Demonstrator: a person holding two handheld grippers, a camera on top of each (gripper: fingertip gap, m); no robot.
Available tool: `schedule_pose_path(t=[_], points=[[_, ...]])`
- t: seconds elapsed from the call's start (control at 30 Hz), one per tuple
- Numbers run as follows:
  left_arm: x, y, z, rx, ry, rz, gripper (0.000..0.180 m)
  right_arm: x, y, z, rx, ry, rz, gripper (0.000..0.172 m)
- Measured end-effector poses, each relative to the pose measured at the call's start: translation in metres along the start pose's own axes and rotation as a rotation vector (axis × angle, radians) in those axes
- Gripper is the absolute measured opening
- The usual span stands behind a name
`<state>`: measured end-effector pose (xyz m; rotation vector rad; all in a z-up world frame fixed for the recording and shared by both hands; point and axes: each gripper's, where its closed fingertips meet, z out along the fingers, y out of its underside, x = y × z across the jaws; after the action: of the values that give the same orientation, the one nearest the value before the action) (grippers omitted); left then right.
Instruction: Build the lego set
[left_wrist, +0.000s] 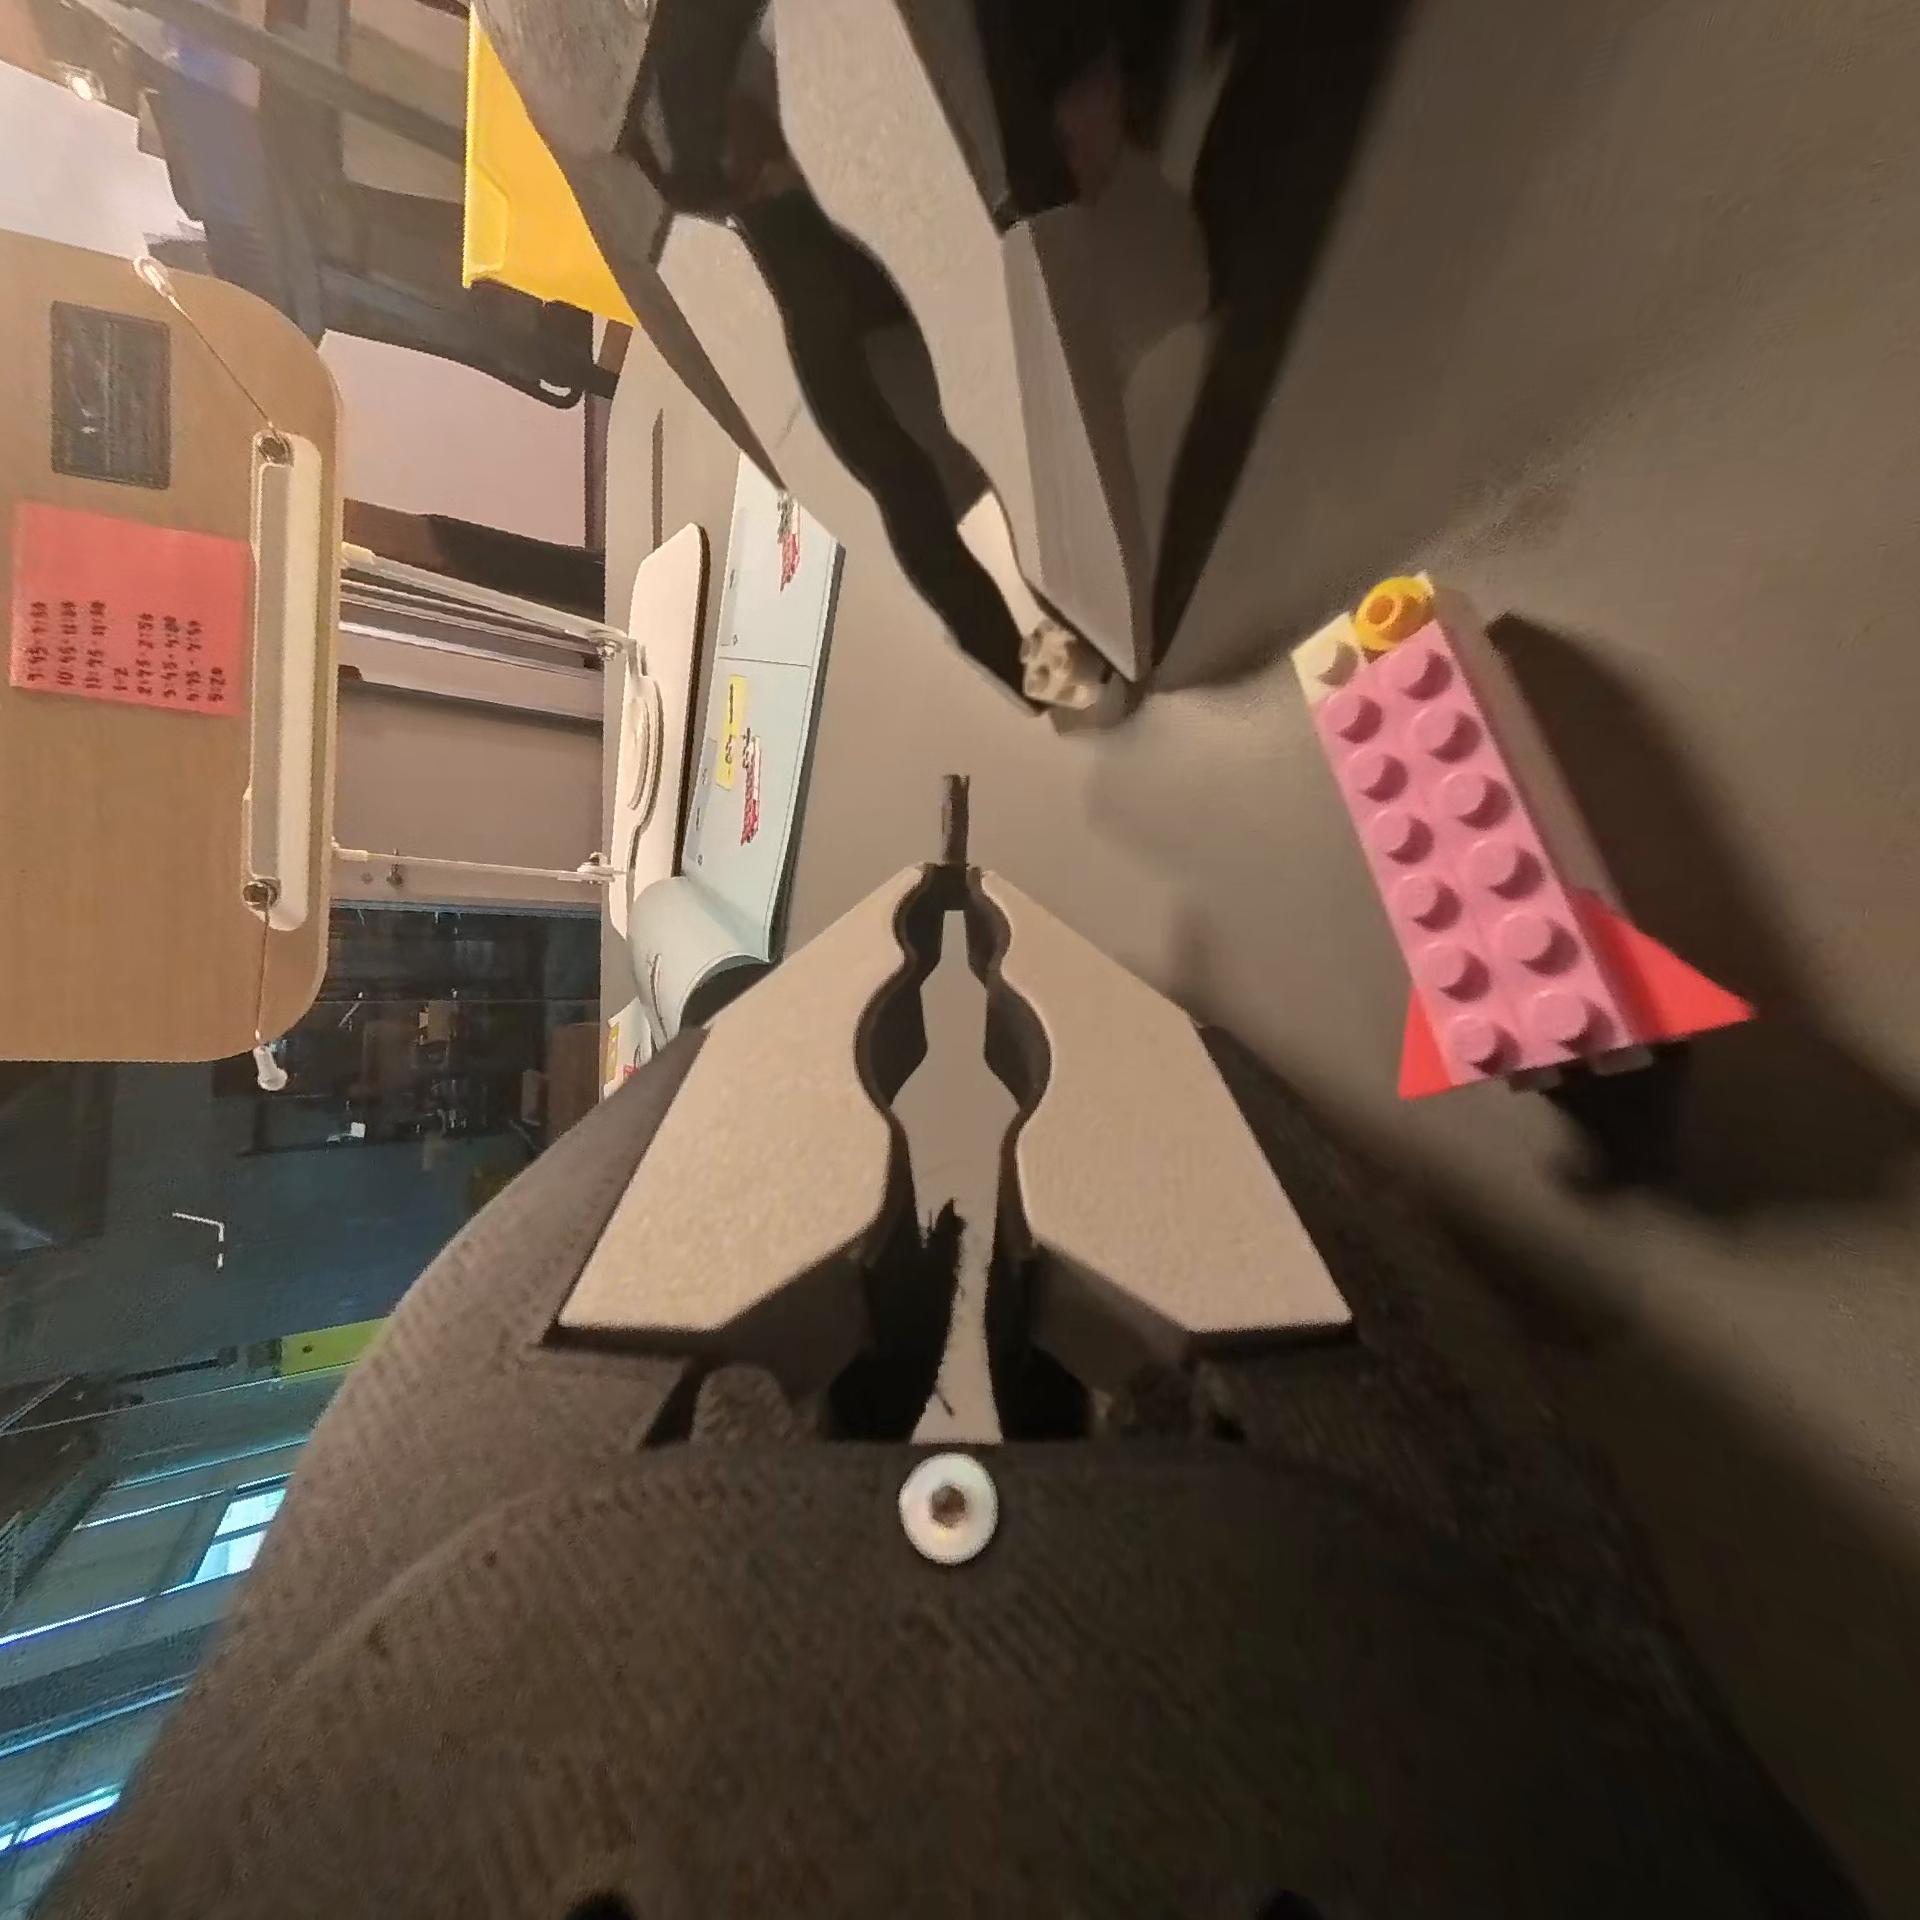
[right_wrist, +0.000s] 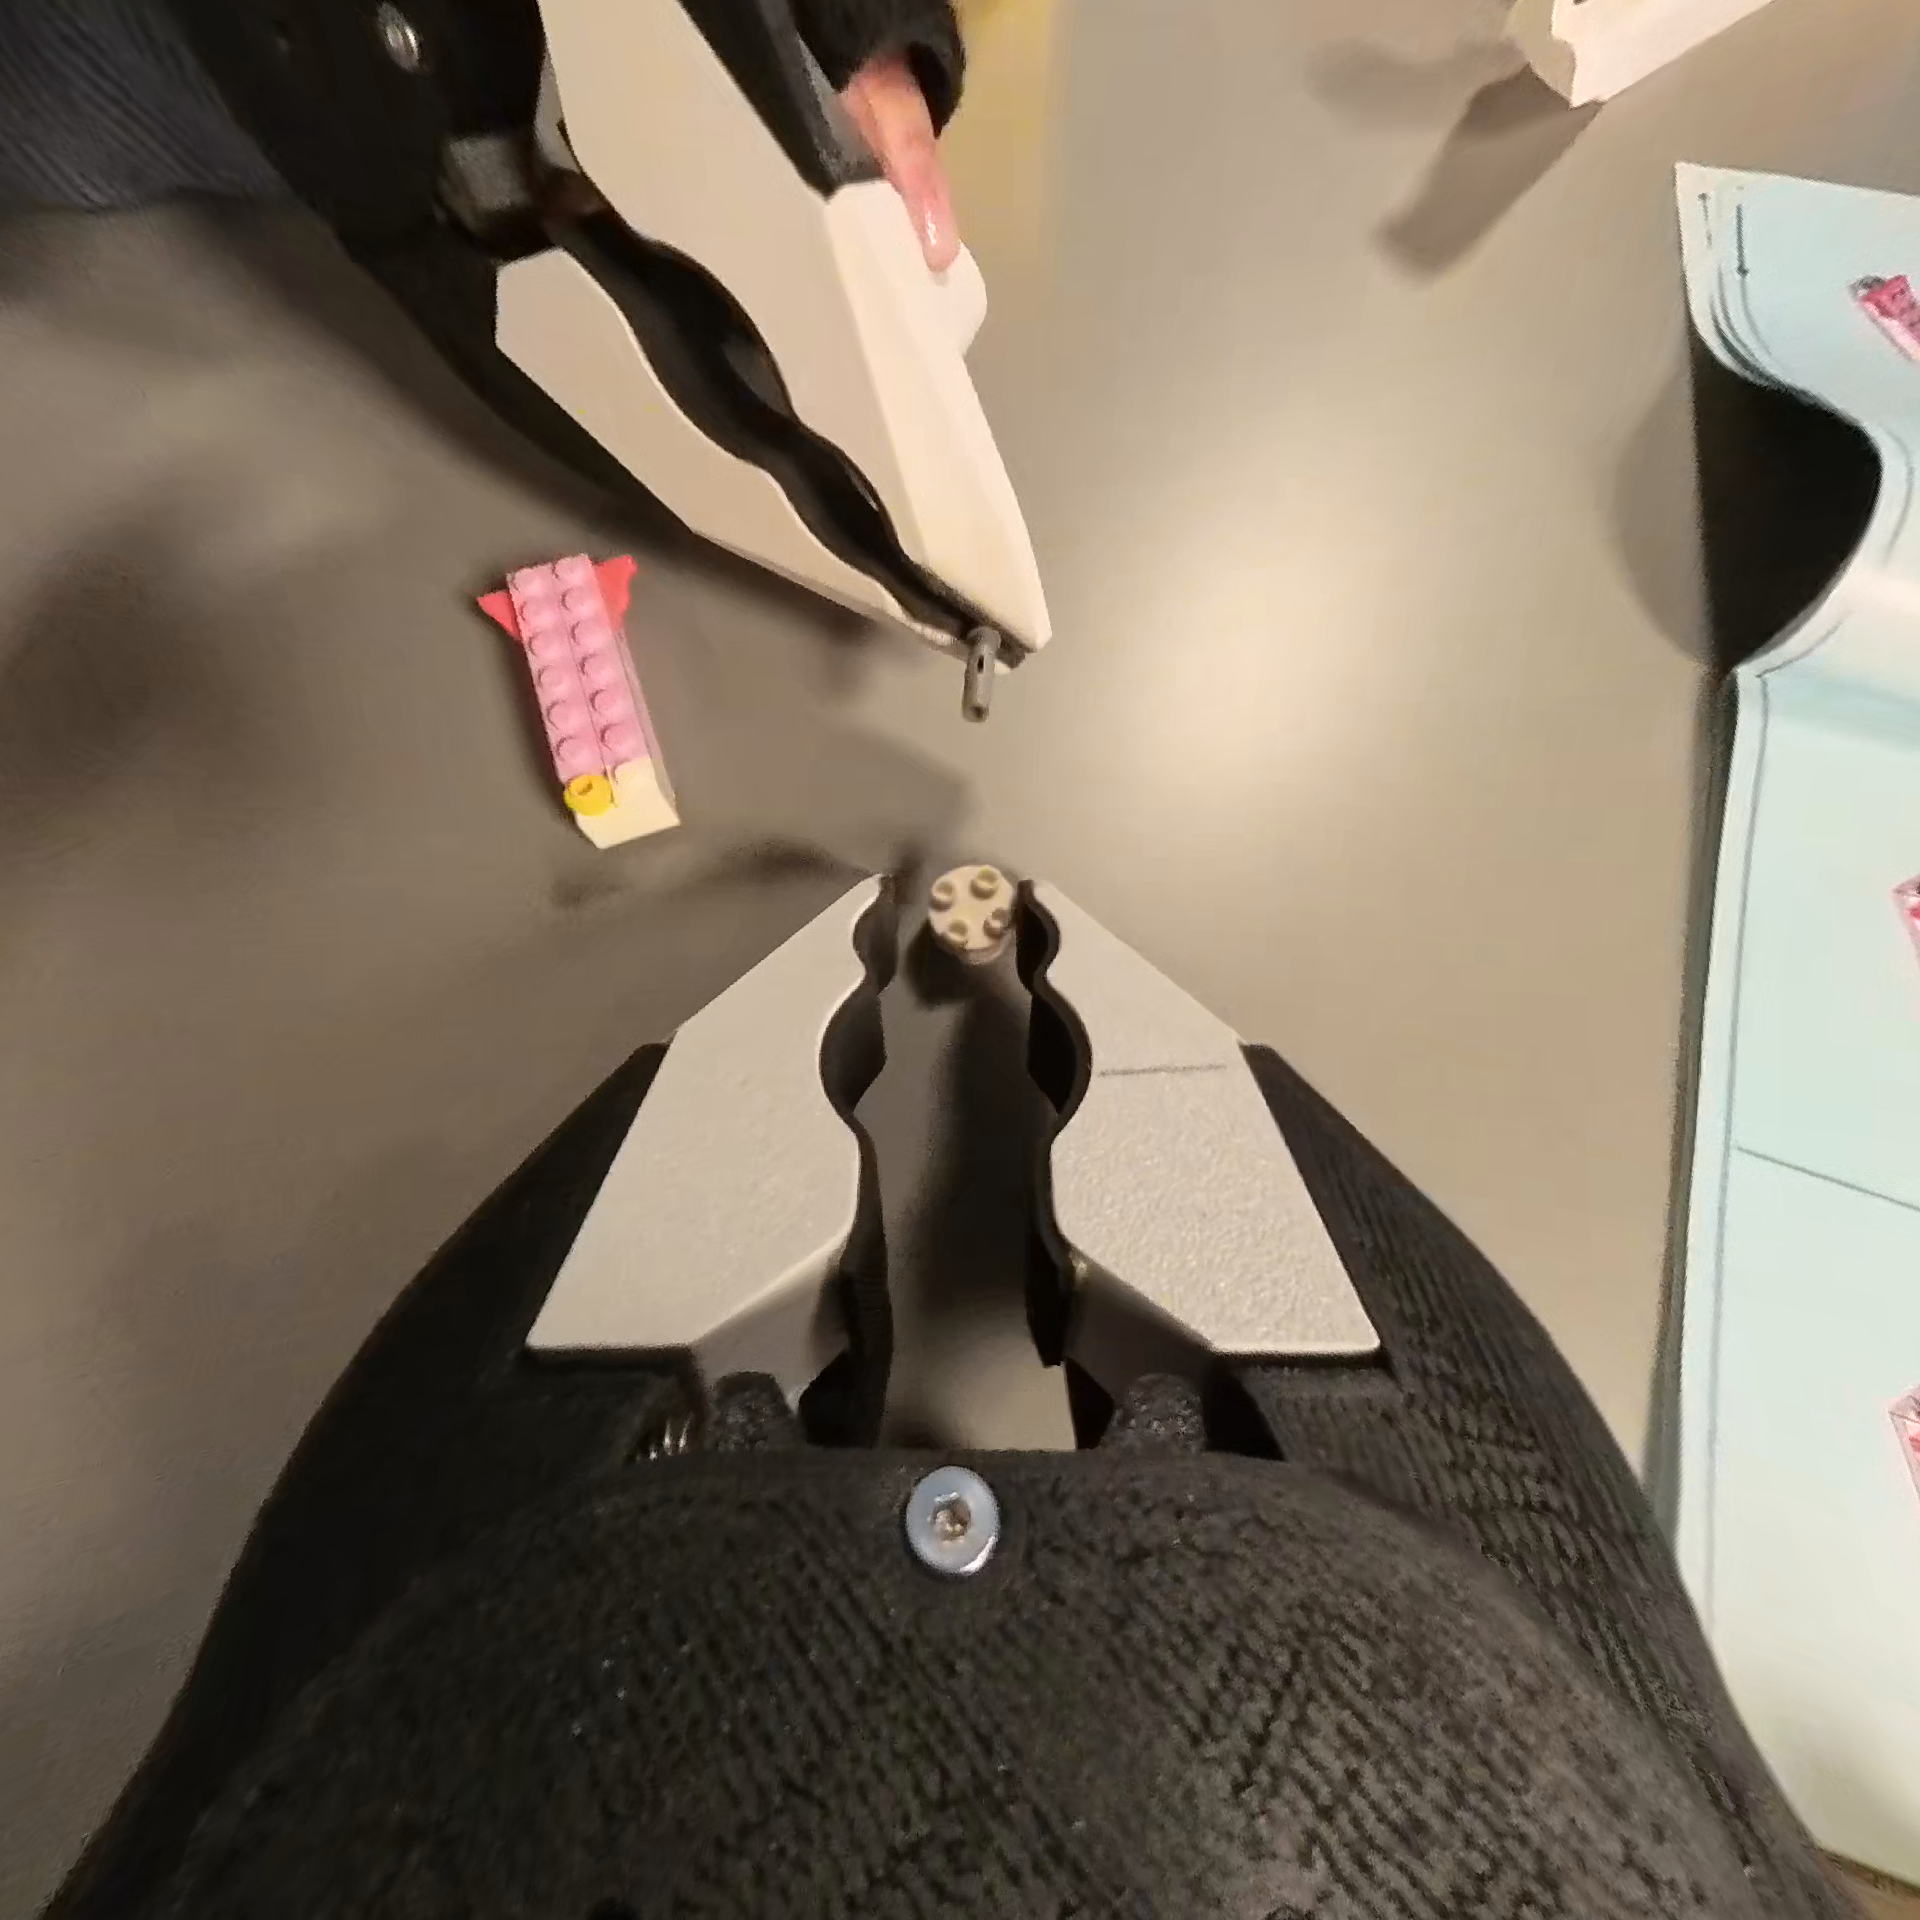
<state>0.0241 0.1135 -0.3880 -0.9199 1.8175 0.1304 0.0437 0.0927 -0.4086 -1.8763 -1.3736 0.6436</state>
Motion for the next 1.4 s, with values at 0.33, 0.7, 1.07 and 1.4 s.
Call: schedule_pose_path(t=[0.33, 0.7, 1.07, 1.4], points=[[-0.021, -0.006, -0.005, -0.021, -0.142, 0.047, 0.003, 0.006, -0.037, -0.027, 0.291, 0.108, -0.086, 0.014], [-0.025, -0.006, -0.002, -0.148, -0.224, 0.257, 0.003, 0.011, -0.040, -0.014, 0.227, 0.268, -0.209, 0.014], [-0.023, -0.005, -0.001, -0.180, -0.225, 0.334, 0.003, 0.013, -0.040, -0.015, 0.225, 0.289, -0.202, 0.014], [-0.024, -0.004, 0.001, -0.202, -0.230, 0.314, 0.001, 0.018, -0.040, -0.015, 0.217, 0.328, -0.195, 0.014]])
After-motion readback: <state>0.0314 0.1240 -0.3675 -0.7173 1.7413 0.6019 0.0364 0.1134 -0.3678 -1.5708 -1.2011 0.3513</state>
